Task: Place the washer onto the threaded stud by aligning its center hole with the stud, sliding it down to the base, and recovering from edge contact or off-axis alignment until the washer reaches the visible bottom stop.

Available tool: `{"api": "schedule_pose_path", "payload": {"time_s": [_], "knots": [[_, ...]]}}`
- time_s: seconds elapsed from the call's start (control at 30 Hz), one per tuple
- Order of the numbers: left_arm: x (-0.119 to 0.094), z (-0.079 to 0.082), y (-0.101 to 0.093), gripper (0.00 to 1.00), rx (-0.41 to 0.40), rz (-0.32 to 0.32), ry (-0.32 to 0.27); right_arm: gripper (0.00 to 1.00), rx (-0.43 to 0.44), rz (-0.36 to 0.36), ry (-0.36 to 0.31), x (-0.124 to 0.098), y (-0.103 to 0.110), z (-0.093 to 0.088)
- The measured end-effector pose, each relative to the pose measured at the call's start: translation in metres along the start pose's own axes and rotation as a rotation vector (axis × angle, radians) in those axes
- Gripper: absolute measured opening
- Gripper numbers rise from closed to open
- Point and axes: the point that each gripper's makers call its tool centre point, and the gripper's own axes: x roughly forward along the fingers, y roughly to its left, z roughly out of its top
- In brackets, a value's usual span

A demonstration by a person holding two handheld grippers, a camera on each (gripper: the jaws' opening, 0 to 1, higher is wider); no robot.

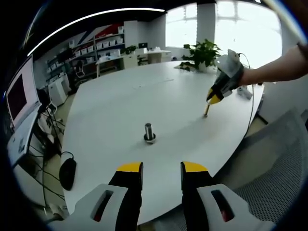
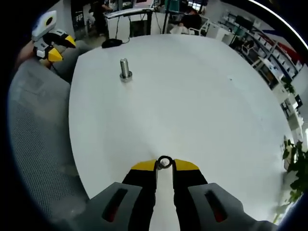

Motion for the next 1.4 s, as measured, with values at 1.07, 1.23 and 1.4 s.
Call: {"api": "schedule_pose_path", "payload": {"time_s": [1.07, 1.23, 1.4], "knots": [[0.002, -0.006, 0.003, 0.29, -0.016, 0.007, 0.03, 0.14, 0.071, 0.077, 0.078, 0.054, 0.008, -0.015], [0.002, -0.008, 0.004, 0.29, -0.023, 0.014, 0.036, 0.14, 0.063, 0.084, 0.062, 0.059, 0.009, -0.003], [0.002, -0.009, 0.004, 0.29, -0.024, 0.017, 0.043, 0.14, 0.051, 0.098, 0.047, 0.06, 0.011, 0.004]]}}
